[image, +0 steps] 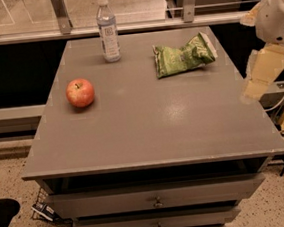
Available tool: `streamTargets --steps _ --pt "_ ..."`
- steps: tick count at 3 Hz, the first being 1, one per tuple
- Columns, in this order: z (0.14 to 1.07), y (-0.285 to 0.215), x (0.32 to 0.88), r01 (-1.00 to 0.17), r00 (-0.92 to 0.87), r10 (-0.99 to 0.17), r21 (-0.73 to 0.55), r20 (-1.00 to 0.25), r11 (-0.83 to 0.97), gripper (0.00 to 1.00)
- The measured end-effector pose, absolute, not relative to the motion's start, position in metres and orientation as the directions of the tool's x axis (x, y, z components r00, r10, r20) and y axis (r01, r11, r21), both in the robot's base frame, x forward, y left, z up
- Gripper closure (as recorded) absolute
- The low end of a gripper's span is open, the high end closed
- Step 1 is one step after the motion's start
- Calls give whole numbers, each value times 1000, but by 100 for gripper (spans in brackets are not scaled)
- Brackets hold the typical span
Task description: Pick green jalapeno chip bag
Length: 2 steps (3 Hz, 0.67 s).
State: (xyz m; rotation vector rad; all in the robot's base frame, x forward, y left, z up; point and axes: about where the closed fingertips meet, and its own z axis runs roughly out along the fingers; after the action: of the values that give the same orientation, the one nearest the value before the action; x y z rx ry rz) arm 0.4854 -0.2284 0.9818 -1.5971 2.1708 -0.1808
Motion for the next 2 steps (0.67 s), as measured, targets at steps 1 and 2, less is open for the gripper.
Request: streamTargets --steps 1,2 --pt "979 -245 552 -808 -230 -895 -437 -383 395 0" --pt "975 -241 633 -745 -163 -821 -478 -547 466 0"
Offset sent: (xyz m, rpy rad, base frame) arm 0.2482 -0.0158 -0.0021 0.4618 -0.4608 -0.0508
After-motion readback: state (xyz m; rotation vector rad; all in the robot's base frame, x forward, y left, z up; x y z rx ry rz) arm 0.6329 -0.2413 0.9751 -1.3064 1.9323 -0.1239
